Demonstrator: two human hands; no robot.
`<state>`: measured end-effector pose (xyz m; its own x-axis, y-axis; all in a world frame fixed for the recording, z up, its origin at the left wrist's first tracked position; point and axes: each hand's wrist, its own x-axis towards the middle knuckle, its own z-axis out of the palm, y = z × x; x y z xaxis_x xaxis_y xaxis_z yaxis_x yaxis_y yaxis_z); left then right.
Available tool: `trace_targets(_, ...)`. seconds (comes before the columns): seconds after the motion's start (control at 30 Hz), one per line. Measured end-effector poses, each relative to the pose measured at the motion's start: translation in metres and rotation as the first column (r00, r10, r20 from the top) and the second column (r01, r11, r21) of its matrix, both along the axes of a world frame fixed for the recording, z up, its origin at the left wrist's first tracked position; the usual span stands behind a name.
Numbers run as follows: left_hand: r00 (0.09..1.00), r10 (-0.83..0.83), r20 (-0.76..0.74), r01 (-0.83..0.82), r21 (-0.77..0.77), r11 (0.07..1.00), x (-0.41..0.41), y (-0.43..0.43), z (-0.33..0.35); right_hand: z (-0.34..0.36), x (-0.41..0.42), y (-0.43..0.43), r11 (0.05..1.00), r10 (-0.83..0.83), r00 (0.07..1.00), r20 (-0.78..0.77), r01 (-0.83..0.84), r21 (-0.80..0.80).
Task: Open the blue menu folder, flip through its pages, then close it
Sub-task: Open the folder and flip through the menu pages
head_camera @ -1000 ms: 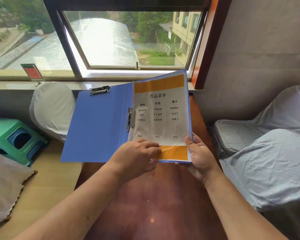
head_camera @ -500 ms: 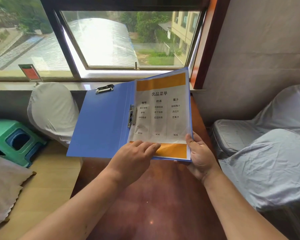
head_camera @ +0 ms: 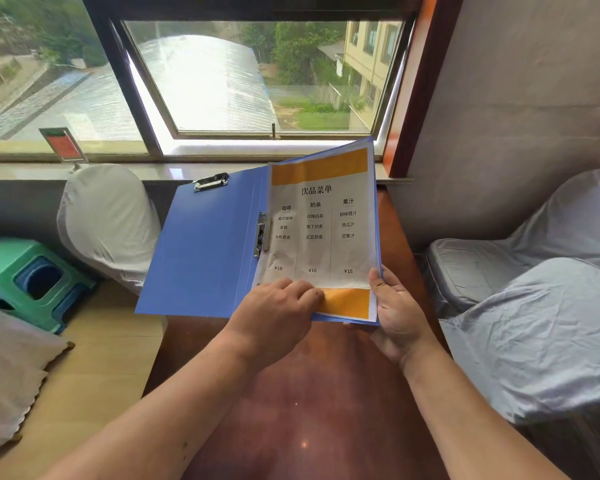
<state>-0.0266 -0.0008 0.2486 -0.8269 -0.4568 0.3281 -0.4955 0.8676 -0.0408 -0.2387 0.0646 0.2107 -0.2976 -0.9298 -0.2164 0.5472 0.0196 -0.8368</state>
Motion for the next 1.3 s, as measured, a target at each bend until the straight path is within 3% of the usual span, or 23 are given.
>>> trace_targets(0.27,0.988,-0.087,-0.127,0.086,-0.014,0.996,-0.004,-0.004,0.003,0.001,-0.001,-0.001,0.999,-0.002,1.0,-0.012,0.002,0.037)
trace_targets(0.5,0.983,-0.114,-0.142,0.115,-0.001,0.993,-0.014,0.001,0.006,0.005,0.0,-0.002,0.999,0.027,0.999,0.047,-0.026,-0.022)
trace_targets(0.77,0.955,-0.158,-0.251,0.157,-0.025,0.987,-0.009,-0.001,0.011,0.0,-0.009,-0.006,0.999,-0.009,1.0,-0.019,0.009,-0.032)
trace_targets(0.9,0.947,-0.151,-0.283,0.152,-0.017,0.988,-0.007,-0.001,0.01,0.001,-0.012,-0.004,1.0,-0.03,1.0,-0.008,0.03,-0.003)
trace_targets(1.0,0.924,-0.053,-0.379,0.096,0.094,0.991,-0.01,0.003,0.01,0.004,-0.011,-0.004,0.999,-0.028,1.0,-0.008,0.027,-0.02)
trace_targets(1.13,0.784,0.284,-0.553,-0.021,0.432,0.901,-0.009,0.005,0.009,0.005,-0.015,-0.001,0.998,-0.015,1.0,0.02,0.016,-0.068)
trace_targets(1.23,0.498,0.6,-0.626,0.143,0.741,0.656,0.004,-0.004,0.009,0.008,-0.022,0.003,0.997,-0.021,0.999,0.037,0.023,-0.075)
trace_targets(1.3,0.273,0.759,-0.591,0.266,0.805,0.53,0.016,-0.013,0.008,0.008,-0.027,0.003,0.996,-0.04,0.999,0.028,0.042,-0.078)
